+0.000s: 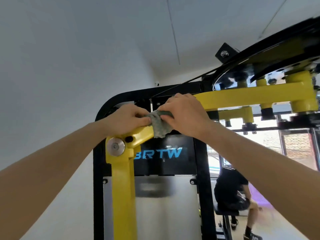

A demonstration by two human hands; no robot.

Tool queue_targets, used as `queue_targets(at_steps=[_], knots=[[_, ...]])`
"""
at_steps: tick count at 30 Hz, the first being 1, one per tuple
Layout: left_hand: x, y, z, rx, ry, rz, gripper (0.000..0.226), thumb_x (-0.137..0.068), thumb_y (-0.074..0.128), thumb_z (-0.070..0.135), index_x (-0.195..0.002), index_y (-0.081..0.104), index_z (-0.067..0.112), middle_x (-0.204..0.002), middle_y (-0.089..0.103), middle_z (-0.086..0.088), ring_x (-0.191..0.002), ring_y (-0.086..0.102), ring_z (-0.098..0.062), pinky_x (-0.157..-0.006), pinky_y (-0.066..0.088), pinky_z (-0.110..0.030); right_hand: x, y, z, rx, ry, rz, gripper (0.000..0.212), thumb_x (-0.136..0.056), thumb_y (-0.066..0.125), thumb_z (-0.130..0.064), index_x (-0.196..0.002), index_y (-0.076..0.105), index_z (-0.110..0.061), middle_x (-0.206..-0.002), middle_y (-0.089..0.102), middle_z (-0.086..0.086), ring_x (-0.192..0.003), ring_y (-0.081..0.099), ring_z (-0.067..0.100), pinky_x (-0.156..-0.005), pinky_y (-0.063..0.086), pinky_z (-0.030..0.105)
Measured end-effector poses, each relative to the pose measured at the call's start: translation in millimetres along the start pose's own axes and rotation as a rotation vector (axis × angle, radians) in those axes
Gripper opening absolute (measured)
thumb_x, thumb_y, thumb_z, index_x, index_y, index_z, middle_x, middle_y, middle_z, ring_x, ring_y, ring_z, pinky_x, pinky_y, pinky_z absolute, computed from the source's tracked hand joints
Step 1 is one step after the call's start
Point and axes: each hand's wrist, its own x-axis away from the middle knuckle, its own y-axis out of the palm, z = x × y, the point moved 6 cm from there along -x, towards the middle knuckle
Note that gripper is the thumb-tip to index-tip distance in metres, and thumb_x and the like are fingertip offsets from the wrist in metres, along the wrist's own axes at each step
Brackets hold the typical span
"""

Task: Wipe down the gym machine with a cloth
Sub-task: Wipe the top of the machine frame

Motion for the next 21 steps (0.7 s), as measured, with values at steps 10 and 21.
queue_targets(at_steps=[10, 21], knots=[[21, -9, -79, 0.388, 0.054, -0.159, 0.026, -0.100, 0.063, 0.024, -0.088, 0.077, 0.006, -0.071, 0.066, -0.011, -0.065, 0.055, -0.008, -0.064, 0.047, -0.016, -53, 34, -42, -0.281, 0.070, -0.471, 0.015, -0.093, 0.068, -0.033, -0.102, 0.079, -0.035, -0.083, 0.070, -0.023, -0.081, 0.064, 0.000, -0.073, 0.051, 0.019], [42, 0, -144, 0.611, 0.176, -0.150, 0.014, -0.087, 0.078, 0.014, -0.099, 0.079, 0.008, -0.093, 0.078, -0.009, -0.089, 0.074, -0.028, -0.090, 0.060, -0.043, -82, 73, -89, -0.474, 0.270, -0.769, 0.011, -0.093, 0.071, -0.027, -0.092, 0.082, -0.024, -0.085, 0.077, -0.010, -0.073, 0.067, 0.001, -0.066, 0.052, 0.014]])
